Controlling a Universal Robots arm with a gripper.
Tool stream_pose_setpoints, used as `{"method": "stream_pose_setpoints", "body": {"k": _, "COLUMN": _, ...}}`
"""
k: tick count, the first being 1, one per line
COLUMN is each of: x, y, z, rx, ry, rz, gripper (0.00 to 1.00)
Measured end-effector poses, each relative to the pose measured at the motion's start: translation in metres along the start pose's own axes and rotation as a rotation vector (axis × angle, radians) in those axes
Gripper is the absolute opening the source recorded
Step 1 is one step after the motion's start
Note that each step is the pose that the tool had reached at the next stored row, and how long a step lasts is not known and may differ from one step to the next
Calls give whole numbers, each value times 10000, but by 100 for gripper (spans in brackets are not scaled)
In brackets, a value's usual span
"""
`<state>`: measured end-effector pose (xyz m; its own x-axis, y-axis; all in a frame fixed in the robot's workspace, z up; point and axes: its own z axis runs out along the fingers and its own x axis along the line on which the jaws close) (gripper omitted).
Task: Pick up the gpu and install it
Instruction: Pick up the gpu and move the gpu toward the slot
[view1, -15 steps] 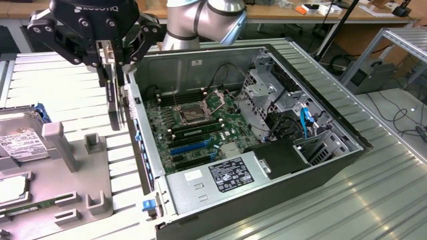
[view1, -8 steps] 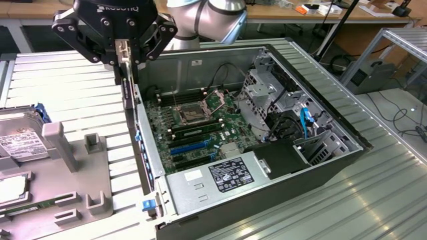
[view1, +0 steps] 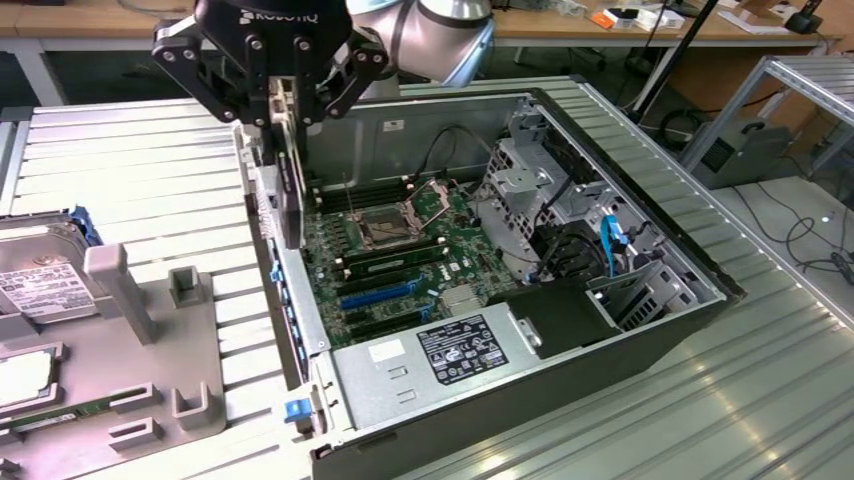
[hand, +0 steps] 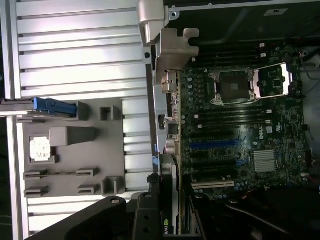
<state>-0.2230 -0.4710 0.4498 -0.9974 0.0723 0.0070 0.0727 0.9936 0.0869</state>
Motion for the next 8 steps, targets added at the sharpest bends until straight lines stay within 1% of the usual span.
{"method": "stream_pose_setpoints", "body": {"k": 8, "x": -218, "y": 16, "z": 0, "rx": -12, "ry": 50, "rz": 4, "gripper": 27}}
